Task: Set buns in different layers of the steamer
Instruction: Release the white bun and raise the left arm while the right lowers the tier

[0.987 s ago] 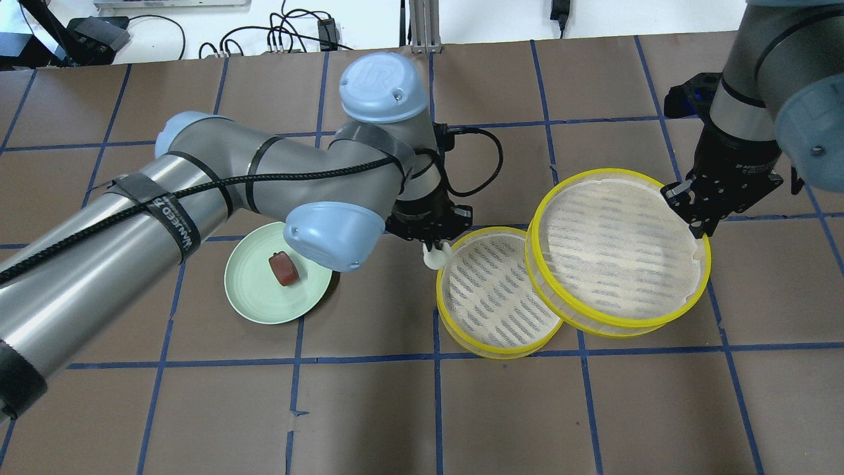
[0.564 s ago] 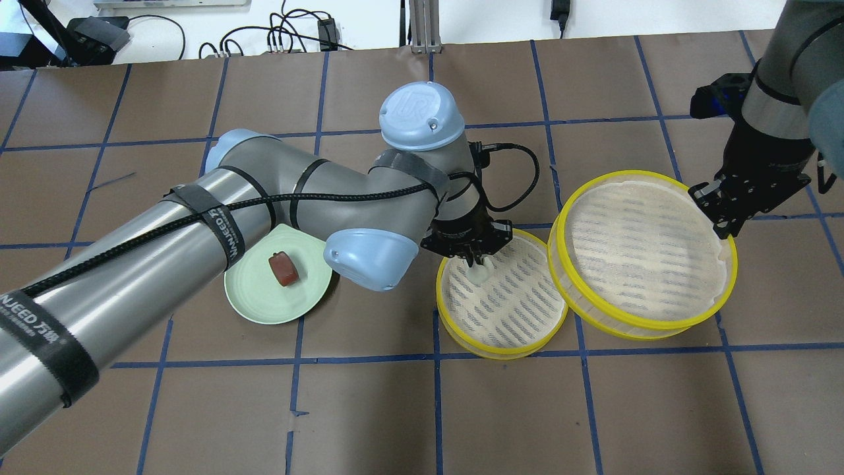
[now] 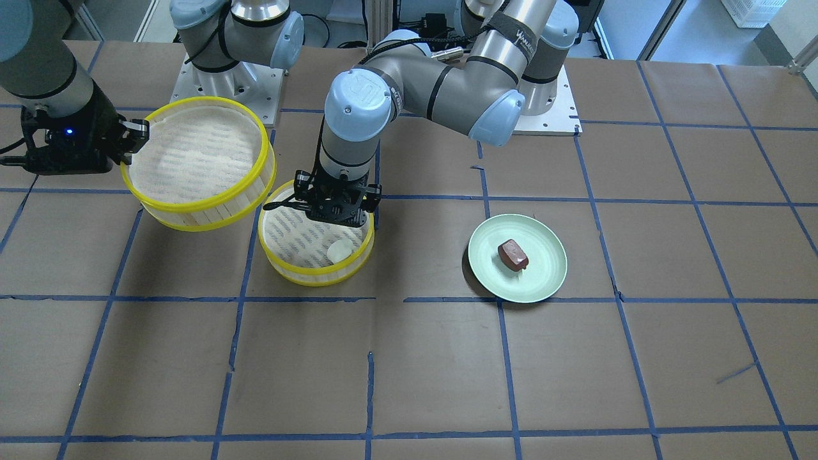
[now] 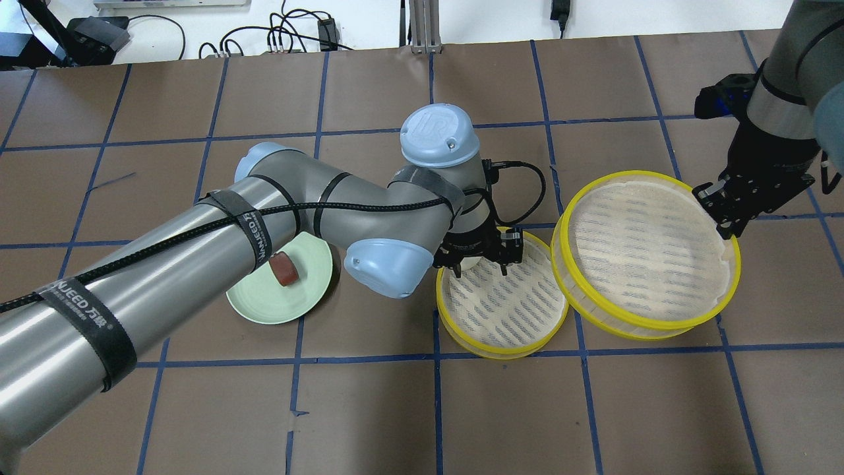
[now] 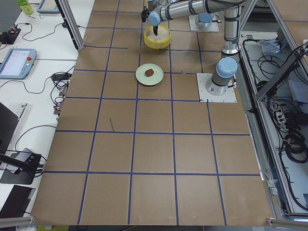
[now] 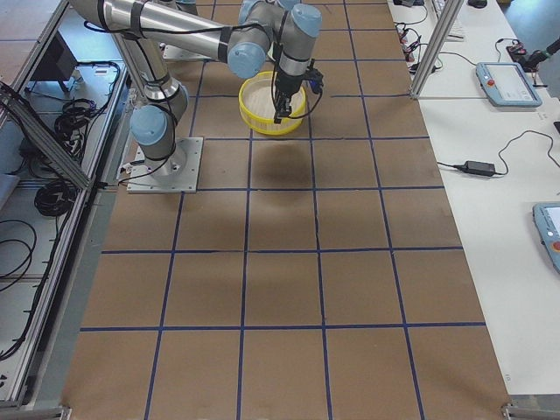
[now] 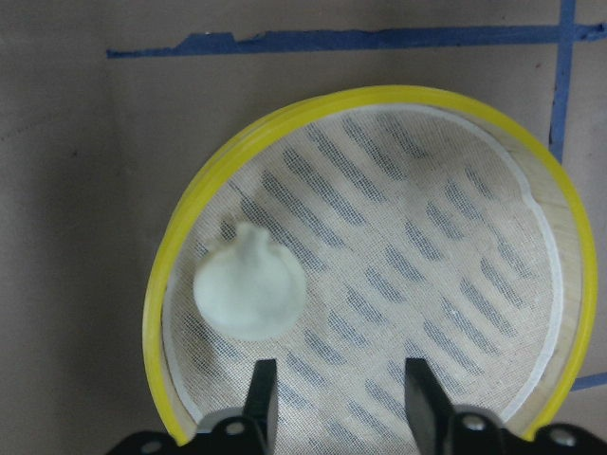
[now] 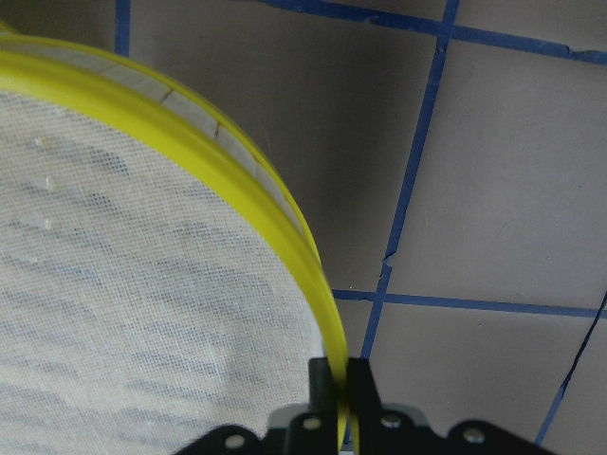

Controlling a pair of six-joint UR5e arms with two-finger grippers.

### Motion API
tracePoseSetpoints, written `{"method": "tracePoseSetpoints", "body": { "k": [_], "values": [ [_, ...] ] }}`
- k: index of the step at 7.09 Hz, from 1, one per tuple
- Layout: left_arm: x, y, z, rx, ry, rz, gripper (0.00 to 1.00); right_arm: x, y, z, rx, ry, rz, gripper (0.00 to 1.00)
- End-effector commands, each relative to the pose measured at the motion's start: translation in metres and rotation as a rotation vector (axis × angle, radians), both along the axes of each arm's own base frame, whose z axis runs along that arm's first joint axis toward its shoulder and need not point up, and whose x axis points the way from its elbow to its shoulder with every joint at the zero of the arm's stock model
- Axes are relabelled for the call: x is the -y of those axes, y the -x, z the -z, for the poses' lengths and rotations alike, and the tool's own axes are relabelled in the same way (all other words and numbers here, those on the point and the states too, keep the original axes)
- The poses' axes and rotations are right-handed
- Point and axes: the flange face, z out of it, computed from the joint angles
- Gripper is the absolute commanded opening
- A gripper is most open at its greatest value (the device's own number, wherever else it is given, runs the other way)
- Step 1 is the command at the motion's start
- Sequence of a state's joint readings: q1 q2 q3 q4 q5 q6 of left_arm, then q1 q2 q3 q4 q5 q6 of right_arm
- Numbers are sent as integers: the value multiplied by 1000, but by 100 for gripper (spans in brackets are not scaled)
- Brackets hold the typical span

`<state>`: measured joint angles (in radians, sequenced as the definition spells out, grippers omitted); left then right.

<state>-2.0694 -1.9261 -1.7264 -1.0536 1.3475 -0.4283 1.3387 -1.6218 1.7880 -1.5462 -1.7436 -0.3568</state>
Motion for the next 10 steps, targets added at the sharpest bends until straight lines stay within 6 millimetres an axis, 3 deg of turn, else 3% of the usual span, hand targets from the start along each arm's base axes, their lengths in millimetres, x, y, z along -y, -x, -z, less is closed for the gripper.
{"method": "tracePoseSetpoints", "body": {
  "k": [1, 2, 3, 4, 5, 6, 7, 8, 10],
  "values": [
    [12, -11, -37, 23, 97, 20, 100, -3, -4, 5, 8, -1, 43, 3],
    [23, -41, -54, 153, 119, 96, 100, -5, -6, 12, 6, -7, 71, 3],
    [30, -86, -81, 192, 108, 182, 100, -4, -9, 13, 4, 9, 85, 3],
    [46, -132, -94, 196, 93, 189, 100, -4, -21, 14, 45, 23, 134, 3],
    [64, -175, -97, 193, 92, 198, 100, -4, -49, 20, 66, 33, 180, 3],
    [73, -199, -93, 205, 91, 231, 100, -4, -87, 29, 59, 67, 187, 3],
    [79, -217, -90, 240, 93, 283, 100, -6, -112, 47, 42, 79, 218, 3],
    [84, -228, -90, 241, 92, 288, 100, -3, -125, 60, 39, 91, 218, 3],
    [88, -235, -84, 239, 81, 286, 100, -2, -127, 82, 20, 55, 207, 3]
  ]
}}
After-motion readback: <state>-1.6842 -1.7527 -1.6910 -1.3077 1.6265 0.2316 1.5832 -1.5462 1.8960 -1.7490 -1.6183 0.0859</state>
